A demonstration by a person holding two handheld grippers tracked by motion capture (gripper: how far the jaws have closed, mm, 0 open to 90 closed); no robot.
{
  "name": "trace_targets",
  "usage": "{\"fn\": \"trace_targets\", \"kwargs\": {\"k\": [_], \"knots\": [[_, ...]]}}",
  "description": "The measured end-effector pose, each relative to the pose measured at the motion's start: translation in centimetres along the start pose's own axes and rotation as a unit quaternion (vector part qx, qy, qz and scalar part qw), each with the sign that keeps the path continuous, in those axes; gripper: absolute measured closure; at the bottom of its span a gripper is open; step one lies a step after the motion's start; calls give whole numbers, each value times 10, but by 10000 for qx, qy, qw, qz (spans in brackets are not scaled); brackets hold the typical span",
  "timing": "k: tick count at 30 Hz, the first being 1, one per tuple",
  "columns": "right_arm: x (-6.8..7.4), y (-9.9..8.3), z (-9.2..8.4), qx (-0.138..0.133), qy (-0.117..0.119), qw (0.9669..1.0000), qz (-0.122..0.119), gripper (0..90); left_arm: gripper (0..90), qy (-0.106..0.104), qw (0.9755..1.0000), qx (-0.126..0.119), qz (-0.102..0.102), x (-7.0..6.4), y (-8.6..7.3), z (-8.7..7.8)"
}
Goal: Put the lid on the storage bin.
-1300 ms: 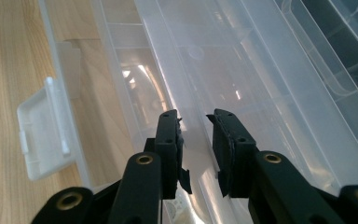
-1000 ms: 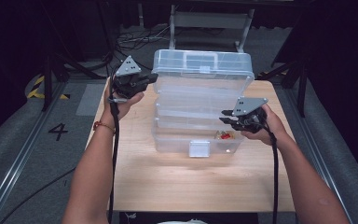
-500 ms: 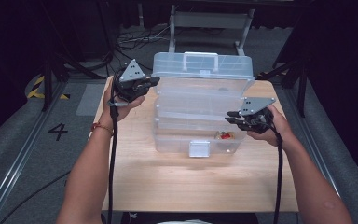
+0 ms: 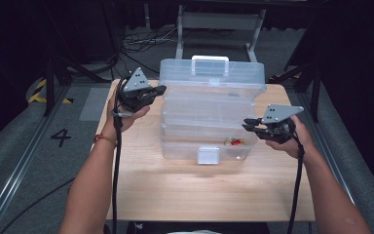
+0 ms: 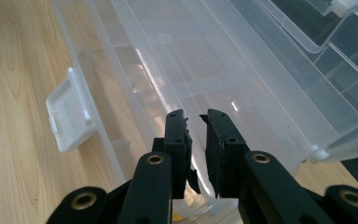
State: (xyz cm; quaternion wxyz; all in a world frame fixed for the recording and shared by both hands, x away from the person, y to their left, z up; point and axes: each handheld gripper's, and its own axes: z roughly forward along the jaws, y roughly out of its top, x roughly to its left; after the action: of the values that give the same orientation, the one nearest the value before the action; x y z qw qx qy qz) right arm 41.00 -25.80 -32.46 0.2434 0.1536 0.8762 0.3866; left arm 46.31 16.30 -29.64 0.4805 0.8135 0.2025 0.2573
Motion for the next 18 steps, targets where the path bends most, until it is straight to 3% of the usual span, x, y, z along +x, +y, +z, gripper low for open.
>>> {"fn": "trace_targets", "kwargs": {"k": [7, 9, 18], "knots": [[-2, -18, -15, -57, -168, 9996, 225, 779, 900, -8, 10000, 67, -59, -5, -3, 0], [-3, -22, -20, -106, -117, 9994, 302, 781, 900, 13, 10000, 60, -10, -6, -3, -1], [-1, -37, -27, -120, -309, 9981, 516, 762, 900, -63, 9999, 36, -92, -13, -11, -6]]}}
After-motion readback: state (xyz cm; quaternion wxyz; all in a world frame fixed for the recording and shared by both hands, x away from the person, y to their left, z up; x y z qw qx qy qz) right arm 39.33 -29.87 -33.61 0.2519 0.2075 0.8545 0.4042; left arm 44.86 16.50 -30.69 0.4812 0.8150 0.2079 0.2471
